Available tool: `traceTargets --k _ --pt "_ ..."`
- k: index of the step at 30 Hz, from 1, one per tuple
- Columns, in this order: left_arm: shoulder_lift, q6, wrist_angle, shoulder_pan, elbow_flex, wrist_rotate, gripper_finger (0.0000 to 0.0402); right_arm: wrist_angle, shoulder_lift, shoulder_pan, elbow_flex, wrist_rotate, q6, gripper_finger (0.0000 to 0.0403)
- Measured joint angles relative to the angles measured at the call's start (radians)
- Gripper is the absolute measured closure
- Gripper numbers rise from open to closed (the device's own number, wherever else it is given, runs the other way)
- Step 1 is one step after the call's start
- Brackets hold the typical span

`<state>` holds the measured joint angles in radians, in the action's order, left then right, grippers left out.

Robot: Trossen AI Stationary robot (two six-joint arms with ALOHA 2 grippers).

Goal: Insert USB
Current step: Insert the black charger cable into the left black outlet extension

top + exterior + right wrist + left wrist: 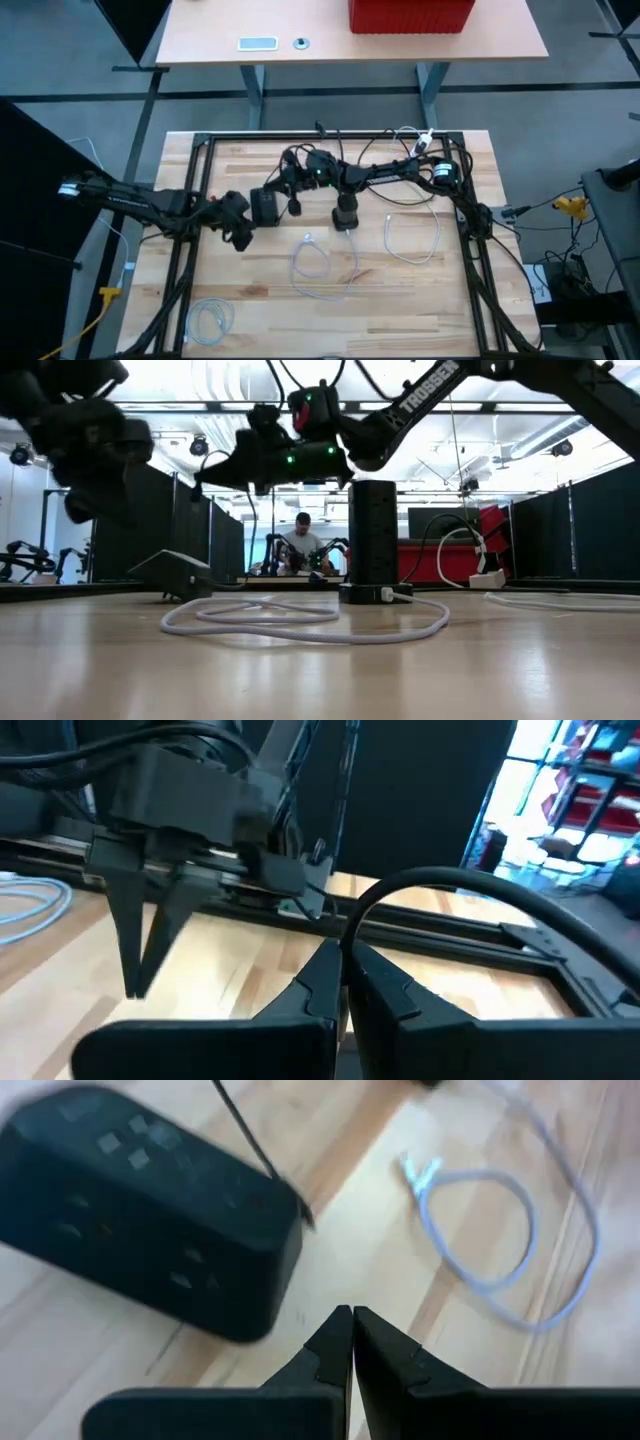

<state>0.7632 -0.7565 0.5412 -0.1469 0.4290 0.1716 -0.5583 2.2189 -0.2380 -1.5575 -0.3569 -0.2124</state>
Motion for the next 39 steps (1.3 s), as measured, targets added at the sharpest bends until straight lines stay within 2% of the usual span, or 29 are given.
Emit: traceTargets --k 4,16,24,29,33,39 --pt "-0.012 -0.022 -0.003 -0.078 -0.031 0.043 0.0402 -0.013 0.032 -0.025 -0.011 -0.060 0.008 0.0403" --pt "-0.030 0.011 -0.091 -0.155 -0.166 0.108 0.0402 -0.161 0.170 -0.041 -0.023 -0.127 0.055 0.0403" --pt "-0.026 0.040 -0.165 -0.155 -0.250 0.233 0.0402 -0.192 0.171 -0.041 -0.023 -0.141 0.054 0.0403" --pt "-0.018 0.041 -0.224 -0.155 -0.320 0.257 0.0402 -0.192 0.166 -0.047 -0.023 -0.153 0.053 0.0403" --pt "-0.018 0.113 -0.217 -0.152 -0.323 0.277 0.0402 -0.162 0.123 -0.057 -0.045 -0.178 0.111 0.0403" --pt "-0.013 0.176 -0.235 -0.103 -0.309 0.293 0.0402 -0.062 0.152 -0.065 -0.118 -0.196 0.079 0.0403"
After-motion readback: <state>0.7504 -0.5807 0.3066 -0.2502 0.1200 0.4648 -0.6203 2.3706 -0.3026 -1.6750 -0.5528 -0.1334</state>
